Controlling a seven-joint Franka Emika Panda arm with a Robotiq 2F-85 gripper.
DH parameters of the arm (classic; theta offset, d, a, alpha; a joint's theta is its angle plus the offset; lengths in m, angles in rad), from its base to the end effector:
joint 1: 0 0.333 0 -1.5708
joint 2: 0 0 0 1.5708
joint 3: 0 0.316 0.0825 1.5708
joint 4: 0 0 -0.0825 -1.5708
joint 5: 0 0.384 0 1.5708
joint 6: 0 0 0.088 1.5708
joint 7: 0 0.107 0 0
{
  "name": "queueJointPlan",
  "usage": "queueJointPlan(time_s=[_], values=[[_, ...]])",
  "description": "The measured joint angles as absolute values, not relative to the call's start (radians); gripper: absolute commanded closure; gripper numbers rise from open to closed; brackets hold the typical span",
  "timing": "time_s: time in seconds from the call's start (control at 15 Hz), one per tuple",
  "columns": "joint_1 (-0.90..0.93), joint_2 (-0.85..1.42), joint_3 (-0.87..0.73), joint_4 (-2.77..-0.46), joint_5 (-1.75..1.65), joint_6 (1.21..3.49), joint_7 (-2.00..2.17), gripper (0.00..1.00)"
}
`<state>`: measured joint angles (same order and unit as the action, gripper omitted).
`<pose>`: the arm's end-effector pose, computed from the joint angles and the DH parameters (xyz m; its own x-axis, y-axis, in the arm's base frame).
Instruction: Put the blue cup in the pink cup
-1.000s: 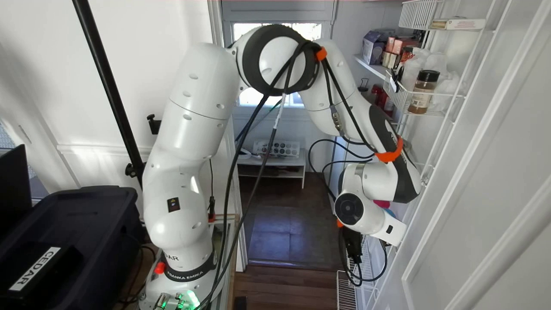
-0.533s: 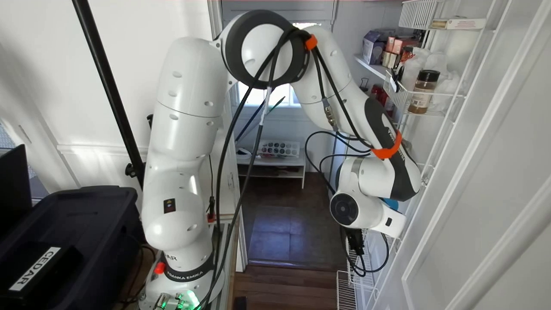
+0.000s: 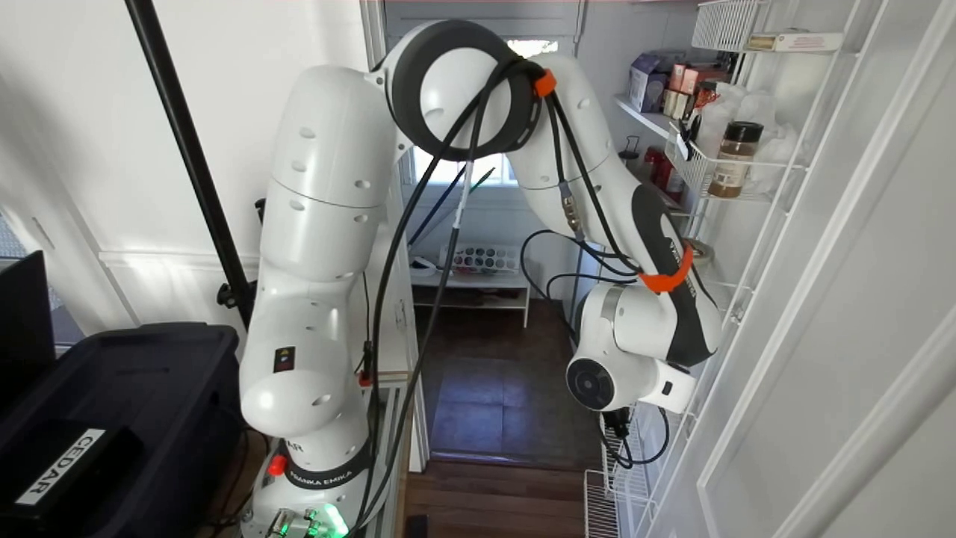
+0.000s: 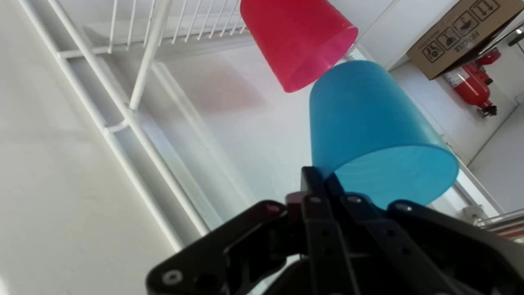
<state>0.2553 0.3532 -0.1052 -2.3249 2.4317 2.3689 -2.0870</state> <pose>0.4957 0.0802 0.1756 0.6473 -0.3070 0.6977 0.2611 -0.7706 -0.5814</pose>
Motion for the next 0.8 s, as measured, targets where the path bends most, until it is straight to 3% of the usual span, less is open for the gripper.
queueJointPlan(time_s=[0.8], values=[[0.236, 0.427, -0.079, -2.305, 2.457, 2.305, -2.128, 0.99]])
